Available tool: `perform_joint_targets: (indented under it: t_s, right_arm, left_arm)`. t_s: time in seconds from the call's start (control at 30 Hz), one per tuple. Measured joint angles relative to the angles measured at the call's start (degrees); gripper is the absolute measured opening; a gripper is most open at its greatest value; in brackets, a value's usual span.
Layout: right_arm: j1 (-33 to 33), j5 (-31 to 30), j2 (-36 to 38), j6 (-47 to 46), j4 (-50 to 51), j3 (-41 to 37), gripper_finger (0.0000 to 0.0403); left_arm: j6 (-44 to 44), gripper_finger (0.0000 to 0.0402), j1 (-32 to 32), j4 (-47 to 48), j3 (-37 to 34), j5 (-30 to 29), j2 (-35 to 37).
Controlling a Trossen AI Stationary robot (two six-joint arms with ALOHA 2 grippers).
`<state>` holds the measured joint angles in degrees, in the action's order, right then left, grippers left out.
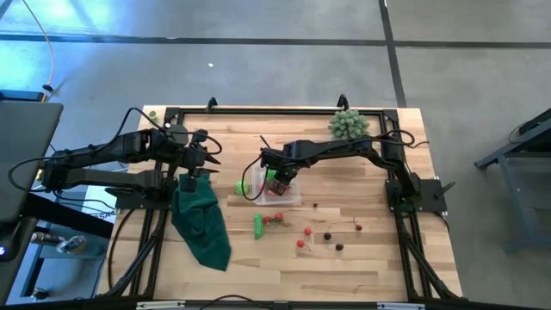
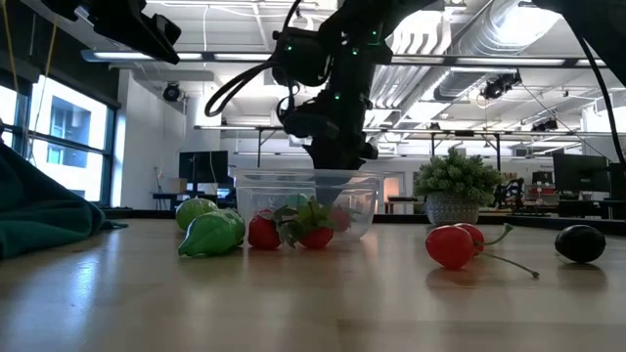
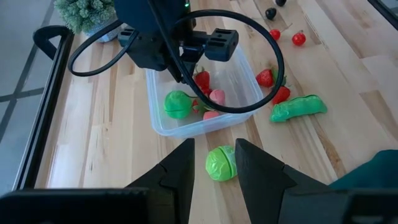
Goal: Pick and placing Produce into tupperware
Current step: Put the blueberry into the transparent bin, then put the red cherry into the transparent bin
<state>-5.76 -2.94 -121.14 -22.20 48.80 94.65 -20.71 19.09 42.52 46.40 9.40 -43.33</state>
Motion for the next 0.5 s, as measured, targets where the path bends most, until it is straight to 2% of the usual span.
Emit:
perform_joint_targets:
  t_s: [0.3,0.5]
  right_arm:
    - [0.02,0.50,0.00,0.00,0.00,0.00,0.0070]
    - [0.01,-0.56,0.00,0.00,0.00,0.00,0.0107]
  left_arm:
    - [0.01,0.0106,0.00,0.00,0.02,-0.02,0.02]
    - [0.01,0.0106,0.00,0.00,0.01,-0.02,0.02]
